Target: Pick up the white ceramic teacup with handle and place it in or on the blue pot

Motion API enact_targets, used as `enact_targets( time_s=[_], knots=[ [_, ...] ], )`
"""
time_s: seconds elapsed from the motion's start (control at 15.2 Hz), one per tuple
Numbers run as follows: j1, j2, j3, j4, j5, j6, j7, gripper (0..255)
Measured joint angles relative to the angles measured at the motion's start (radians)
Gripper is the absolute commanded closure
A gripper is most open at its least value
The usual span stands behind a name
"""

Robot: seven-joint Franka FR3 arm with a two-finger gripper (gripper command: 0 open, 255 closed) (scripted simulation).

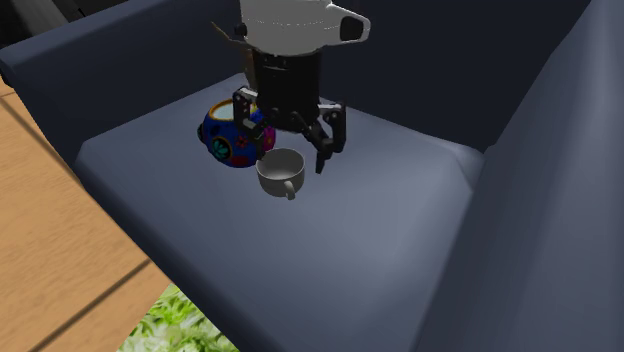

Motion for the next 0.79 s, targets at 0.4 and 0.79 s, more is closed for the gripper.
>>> enact_targets(
  time_s=[0.4,0.79],
  knots=[
    [0.017,0.201,0.01,0.048,0.039,0.157,0.026,0],
    [0.024,0.409,0.011,0.137,0.075,0.28,0.029,0]
  ],
)
